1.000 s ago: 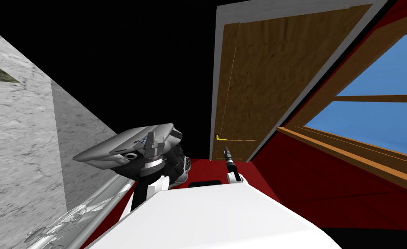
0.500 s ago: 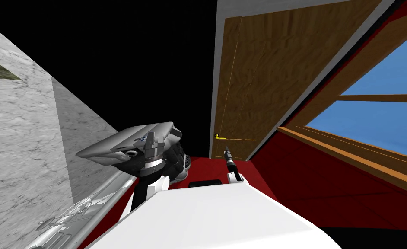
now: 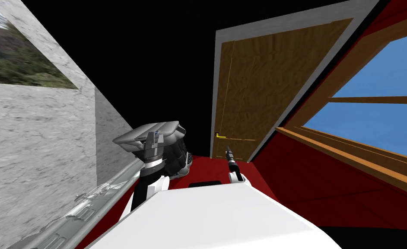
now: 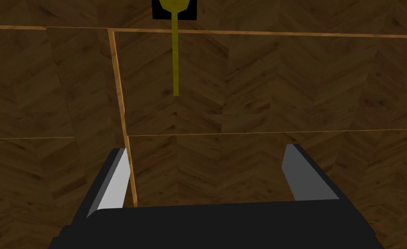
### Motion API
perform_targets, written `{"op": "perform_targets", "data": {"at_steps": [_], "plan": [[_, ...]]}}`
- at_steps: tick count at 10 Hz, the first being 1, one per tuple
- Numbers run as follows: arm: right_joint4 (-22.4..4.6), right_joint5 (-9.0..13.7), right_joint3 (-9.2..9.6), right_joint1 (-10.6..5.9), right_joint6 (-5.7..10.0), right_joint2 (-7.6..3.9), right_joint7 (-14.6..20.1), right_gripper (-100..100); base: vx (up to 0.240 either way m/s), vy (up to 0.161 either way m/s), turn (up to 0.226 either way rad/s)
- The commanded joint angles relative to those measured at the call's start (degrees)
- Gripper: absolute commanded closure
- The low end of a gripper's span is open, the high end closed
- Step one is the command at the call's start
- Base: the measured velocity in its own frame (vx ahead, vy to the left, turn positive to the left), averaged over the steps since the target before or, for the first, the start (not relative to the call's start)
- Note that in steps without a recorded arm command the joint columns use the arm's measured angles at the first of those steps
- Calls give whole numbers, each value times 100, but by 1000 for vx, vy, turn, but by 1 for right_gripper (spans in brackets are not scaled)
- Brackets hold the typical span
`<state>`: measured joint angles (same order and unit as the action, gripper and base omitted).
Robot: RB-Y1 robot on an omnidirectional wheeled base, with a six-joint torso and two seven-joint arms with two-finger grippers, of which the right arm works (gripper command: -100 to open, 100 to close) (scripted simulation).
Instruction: Pull the door open
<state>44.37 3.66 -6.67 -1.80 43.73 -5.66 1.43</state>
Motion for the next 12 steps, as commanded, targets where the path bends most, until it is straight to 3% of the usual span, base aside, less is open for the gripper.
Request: {"op": "perform_targets", "data": {"at_steps": [1,12], "plan": [[-31,16,-28,-16,9,-10,-1,-100,185,-9,42],[-155,76,-115,-69,34,34,-1,-100,197,8,-5]]}}
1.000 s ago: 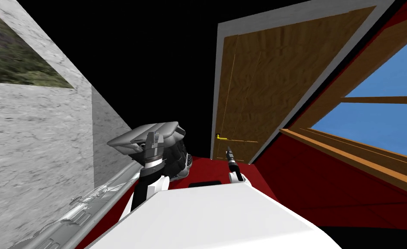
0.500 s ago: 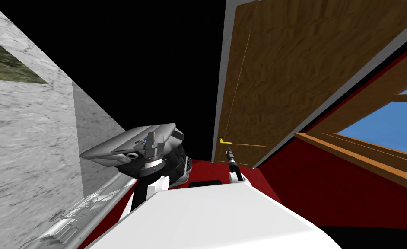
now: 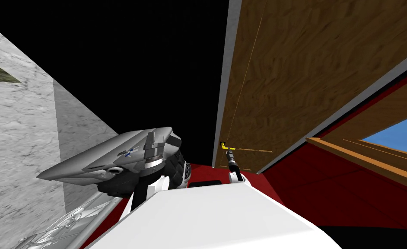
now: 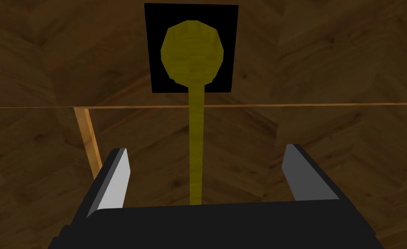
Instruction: Pull the door open
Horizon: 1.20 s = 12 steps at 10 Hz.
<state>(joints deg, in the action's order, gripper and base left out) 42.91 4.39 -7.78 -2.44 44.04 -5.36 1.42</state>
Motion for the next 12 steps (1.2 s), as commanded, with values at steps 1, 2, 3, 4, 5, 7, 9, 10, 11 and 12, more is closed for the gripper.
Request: {"op": "perform_targets", "data": {"at_steps": [1,2,3,4,5,7,9,10,11,12], "plan": [[-13,5,-6,-7,3,8,0,-100,219,27,-17],[-18,7,-9,-9,4,13,0,-100,167,14,5],[-14,6,-7,-9,3,10,0,-100,8,-25,48],[-14,6,-7,-9,3,10,0,100,-5,5,-17],[-14,6,-7,-9,3,10,0,100,-8,9,-30],[-14,6,-7,-9,3,10,0,100,-3,3,-5],[-14,6,-7,-9,3,10,0,100,0,0,0],[-28,6,-3,9,5,-10,21,100,-86,-16,66],[-29,5,0,12,10,-19,31,100,-149,-52,86],[-30,4,6,16,20,-37,50,100,-194,-45,90]]}}
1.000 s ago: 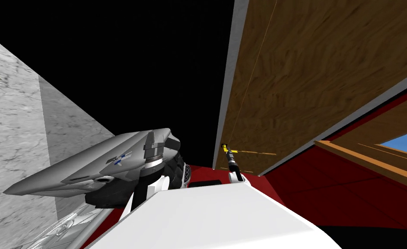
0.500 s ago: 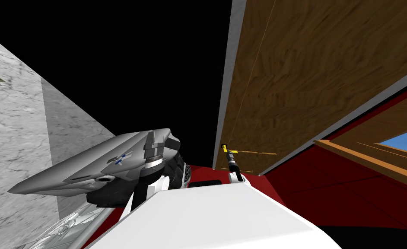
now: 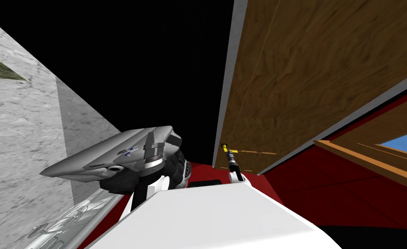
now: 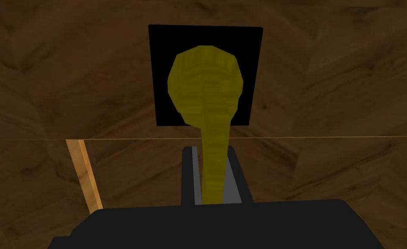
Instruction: Pull the door open
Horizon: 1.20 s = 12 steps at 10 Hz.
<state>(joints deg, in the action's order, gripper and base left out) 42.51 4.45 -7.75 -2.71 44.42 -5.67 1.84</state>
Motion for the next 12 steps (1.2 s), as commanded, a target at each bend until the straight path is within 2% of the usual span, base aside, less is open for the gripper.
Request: {"op": "perform_targets", "data": {"at_steps": [1,5,7,12], "plan": [[8,-3,9,49,-6,-28,29,100,-208,-18,91],[-3,-11,48,79,56,-152,152,100,-198,-16,102],[-13,-18,79,104,105,-251,251,100,-213,-17,142],[-102,-49,229,229,304,-687,715,100,-157,-19,132]]}}
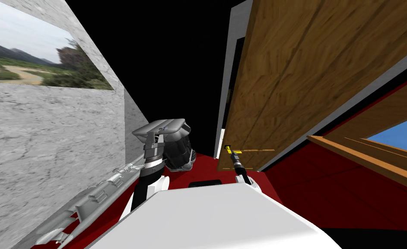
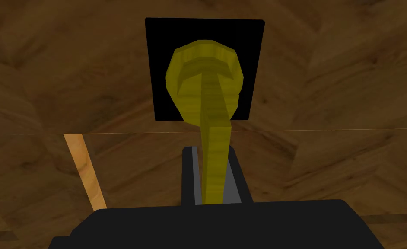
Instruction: Pull the door open
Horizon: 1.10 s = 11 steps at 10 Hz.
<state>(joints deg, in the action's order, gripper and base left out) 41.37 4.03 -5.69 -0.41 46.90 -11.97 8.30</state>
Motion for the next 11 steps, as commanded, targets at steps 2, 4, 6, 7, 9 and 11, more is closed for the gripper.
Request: {"op": "perform_targets", "data": {"at_steps": [2,4,6,7,9,11], "plan": [[-49,-18,81,53,123,-211,261,100,-12,-4,64],[-116,-27,135,105,183,-338,443,100,74,22,17],[-76,-37,161,178,116,-324,453,100,115,32,-5],[-108,-53,204,265,267,-442,592,100,-113,-4,216],[-128,-72,253,362,407,-551,718,100,-196,-25,161],[-160,-102,329,512,623,-720,914,100,-177,14,168]]}}
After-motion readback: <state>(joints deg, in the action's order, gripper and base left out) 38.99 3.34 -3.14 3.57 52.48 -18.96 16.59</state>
